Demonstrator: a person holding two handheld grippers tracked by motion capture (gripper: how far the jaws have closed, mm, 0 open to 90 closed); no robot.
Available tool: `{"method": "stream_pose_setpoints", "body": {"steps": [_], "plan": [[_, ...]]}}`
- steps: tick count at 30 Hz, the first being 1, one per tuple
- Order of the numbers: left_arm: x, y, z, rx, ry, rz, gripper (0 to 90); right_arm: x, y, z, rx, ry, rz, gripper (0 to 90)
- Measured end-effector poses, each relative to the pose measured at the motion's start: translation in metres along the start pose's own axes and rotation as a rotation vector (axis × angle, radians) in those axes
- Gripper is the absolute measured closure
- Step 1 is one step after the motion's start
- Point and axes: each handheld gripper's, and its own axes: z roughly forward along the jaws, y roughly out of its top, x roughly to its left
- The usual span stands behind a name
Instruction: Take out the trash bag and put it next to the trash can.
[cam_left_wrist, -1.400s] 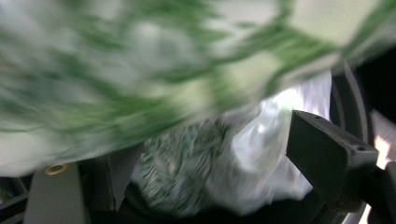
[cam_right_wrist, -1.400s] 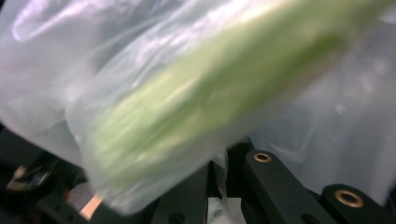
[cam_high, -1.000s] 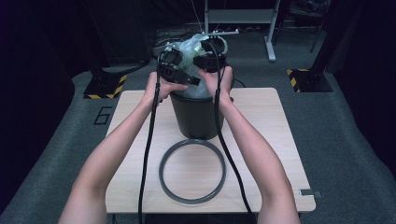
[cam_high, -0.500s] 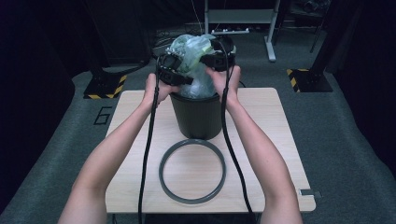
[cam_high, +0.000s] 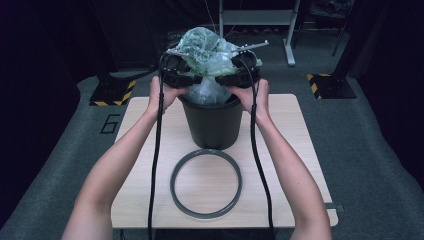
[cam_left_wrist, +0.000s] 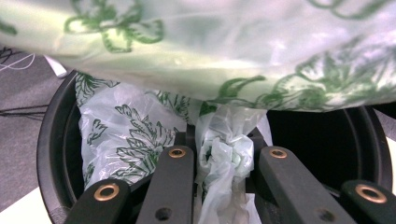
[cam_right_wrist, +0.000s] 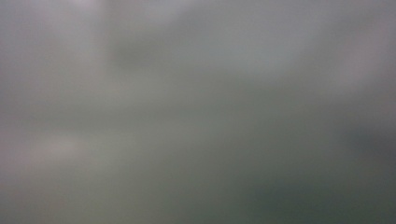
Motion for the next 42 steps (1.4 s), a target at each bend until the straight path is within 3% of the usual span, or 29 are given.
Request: {"method": "stream_pose_setpoints", "body": {"steps": [1,5,13,20,26,34,38,42], "plan": [[-0.001,0.001,0.0,-0.001,-0.001,0.006,80.0,0.002,-0.003,-0.004,-0.002,-0.006,-0.019,23.9],[-0.01,0.004,0.003,0.014,0.008,0.041,80.0,0.002,-0.01,-0.011,0.001,0.023,-0.026,19.0],[-0.018,0.002,0.018,0.071,0.011,0.073,79.9,-0.004,-0.01,-0.021,-0.113,0.089,0.093,15.2],[-0.006,0.001,0.016,0.047,0.033,0.027,79.9,-0.005,-0.016,-0.023,-0.079,0.095,0.065,14.9],[0.002,-0.001,0.003,0.003,0.025,-0.005,79.9,-0.005,-0.031,-0.027,-0.04,0.061,-0.005,14.1],[0.007,-0.006,-0.015,-0.054,0.014,-0.03,79.8,-0.012,-0.062,-0.045,-0.065,0.005,-0.043,8.9],[0.009,-0.013,-0.021,-0.076,0.01,-0.041,79.5,-0.019,-0.087,-0.05,-0.067,-0.038,-0.051,6.8],[0.011,-0.017,-0.026,-0.105,0.01,-0.057,78.9,-0.028,-0.12,-0.044,-0.038,-0.08,-0.058,6.0]]}}
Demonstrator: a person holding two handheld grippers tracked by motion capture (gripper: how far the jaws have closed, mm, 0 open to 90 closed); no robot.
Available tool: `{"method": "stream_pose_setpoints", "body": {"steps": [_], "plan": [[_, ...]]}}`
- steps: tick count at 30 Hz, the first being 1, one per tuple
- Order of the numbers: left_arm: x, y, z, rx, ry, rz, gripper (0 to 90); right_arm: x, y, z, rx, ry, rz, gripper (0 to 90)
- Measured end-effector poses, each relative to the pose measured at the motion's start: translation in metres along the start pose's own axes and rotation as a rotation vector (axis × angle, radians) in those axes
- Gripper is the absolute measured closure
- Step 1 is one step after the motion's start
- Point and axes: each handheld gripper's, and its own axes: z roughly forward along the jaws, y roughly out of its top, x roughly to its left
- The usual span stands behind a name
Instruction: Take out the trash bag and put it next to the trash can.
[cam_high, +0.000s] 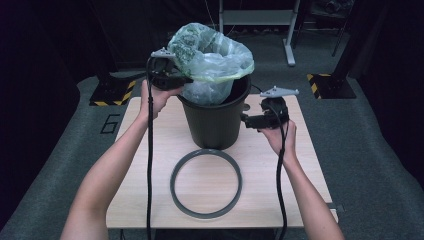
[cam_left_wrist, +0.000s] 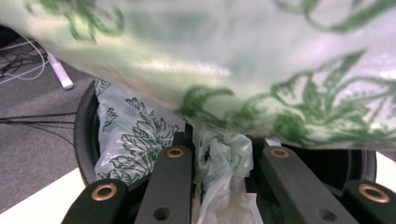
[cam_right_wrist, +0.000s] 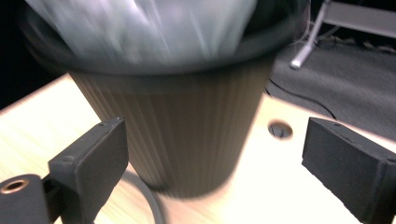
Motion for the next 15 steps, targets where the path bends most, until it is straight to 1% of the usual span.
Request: {"method": "stream_pose_setpoints", "body": {"steps": [2,3,5,7,9,12,13,15], "plan": [[0.002,-0.001,-0.004,-0.015,0.003,-0.002,78.8,-0.003,-0.02,0.007,0.034,-0.036,-0.014,5.5],[0.002,-0.001,-0.005,-0.015,0.004,-0.001,78.8,-0.006,-0.033,0.012,0.049,-0.049,-0.011,5.5],[0.003,-0.002,-0.008,-0.021,0.008,0.002,78.8,-0.012,-0.05,0.019,0.076,-0.067,-0.001,4.9],[0.003,-0.004,-0.011,-0.029,0.009,0.001,78.8,-0.019,-0.069,0.026,0.093,-0.073,0.034,4.7],[0.004,-0.005,-0.013,-0.031,0.009,0.001,78.9,-0.026,-0.089,0.034,0.113,-0.089,0.063,4.7],[0.005,-0.008,-0.016,-0.038,0.01,-0.001,78.8,-0.039,-0.119,0.045,0.159,-0.111,0.107,4.4],[0.005,-0.008,-0.017,-0.038,0.01,0.0,78.9,-0.045,-0.131,0.049,0.173,-0.116,0.14,4.4],[0.007,-0.008,-0.019,-0.038,0.011,-0.001,78.9,-0.054,-0.147,0.054,0.191,-0.125,0.183,4.4]]}}
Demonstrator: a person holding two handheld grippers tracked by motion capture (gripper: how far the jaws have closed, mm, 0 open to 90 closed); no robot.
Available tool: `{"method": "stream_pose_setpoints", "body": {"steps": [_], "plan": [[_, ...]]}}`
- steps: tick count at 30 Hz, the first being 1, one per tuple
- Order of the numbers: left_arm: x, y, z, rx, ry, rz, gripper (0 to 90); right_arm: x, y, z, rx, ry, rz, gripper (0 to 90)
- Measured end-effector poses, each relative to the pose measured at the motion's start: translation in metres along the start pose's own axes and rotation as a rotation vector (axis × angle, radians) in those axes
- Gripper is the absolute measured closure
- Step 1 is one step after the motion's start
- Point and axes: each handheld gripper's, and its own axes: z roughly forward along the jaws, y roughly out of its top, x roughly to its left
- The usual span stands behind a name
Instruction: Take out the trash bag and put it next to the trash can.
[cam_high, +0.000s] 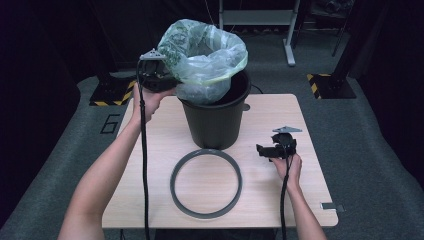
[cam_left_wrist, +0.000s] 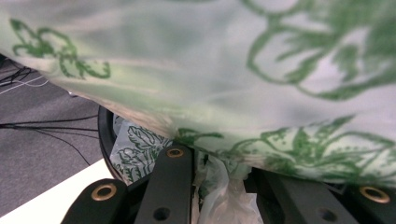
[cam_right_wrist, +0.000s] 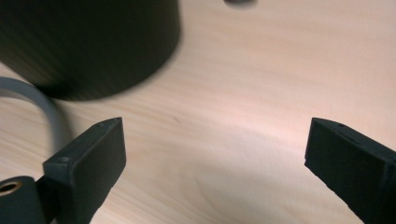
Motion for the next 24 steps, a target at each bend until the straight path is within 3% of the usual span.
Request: {"method": "stream_pose_setpoints", "body": {"steps": [4,8,10,15,24], "plan": [[0.002,0.001,-0.005,0.002,0.004,0.001,78.9,-0.017,-0.025,0.016,0.048,-0.011,0.057,4.1],[0.004,0.001,-0.011,0.004,0.011,0.003,78.9,-0.024,-0.039,0.023,0.071,-0.045,0.055,3.9],[0.005,0.001,-0.013,0.008,0.014,0.002,78.9,-0.026,-0.044,0.023,0.055,-0.07,0.052,3.6],[0.009,0.0,-0.02,0.001,0.028,-0.002,78.9,-0.028,-0.048,0.022,0.046,-0.106,0.036,3.6],[0.011,0.013,-0.038,-0.026,0.054,0.012,78.9,-0.026,-0.049,0.023,0.047,-0.128,0.013,3.7]]}}
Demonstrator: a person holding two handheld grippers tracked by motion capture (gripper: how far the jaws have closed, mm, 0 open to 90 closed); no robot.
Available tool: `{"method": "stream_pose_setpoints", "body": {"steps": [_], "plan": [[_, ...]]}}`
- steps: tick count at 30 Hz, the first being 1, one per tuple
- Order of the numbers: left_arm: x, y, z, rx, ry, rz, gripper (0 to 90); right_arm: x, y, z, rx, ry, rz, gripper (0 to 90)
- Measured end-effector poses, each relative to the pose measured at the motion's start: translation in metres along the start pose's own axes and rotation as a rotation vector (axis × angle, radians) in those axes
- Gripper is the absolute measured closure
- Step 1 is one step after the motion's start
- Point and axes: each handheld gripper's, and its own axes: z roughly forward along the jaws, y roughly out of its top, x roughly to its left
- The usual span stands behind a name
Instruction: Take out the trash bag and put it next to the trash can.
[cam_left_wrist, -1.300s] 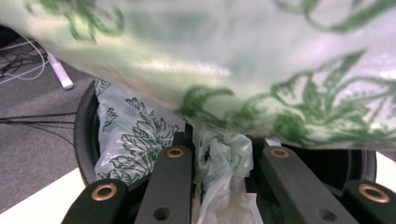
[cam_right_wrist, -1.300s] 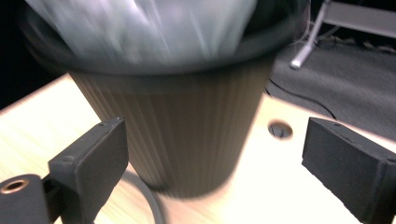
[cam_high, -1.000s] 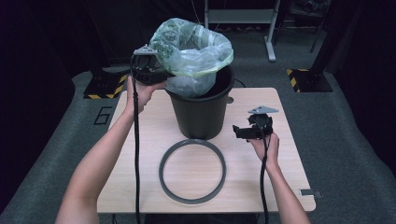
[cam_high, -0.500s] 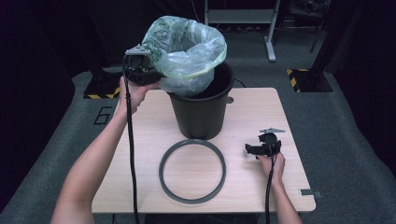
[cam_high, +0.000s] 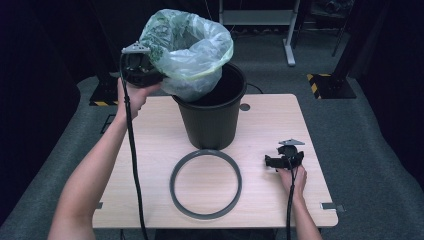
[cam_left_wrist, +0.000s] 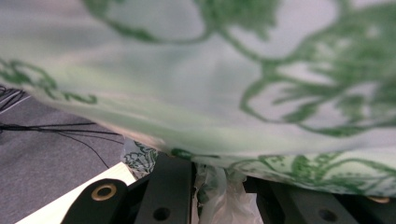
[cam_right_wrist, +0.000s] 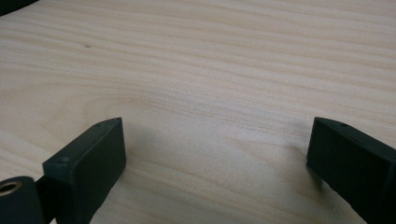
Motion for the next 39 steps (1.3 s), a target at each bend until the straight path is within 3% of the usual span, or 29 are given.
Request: {"method": "stream_pose_setpoints", "body": {"steps": [23,31,39], "plan": [[0.031,-0.02,-0.041,-0.033,0.066,-0.047,78.5,-0.001,0.0,-0.001,-0.003,0.0,0.005,3.8],[0.046,-0.038,-0.061,-0.043,0.116,-0.068,78.7,-0.001,0.0,0.0,-0.005,-0.004,0.005,3.8],[0.061,-0.063,-0.067,-0.032,0.13,-0.118,78.7,-0.001,0.0,0.0,-0.004,-0.007,0.003,3.9]]}}
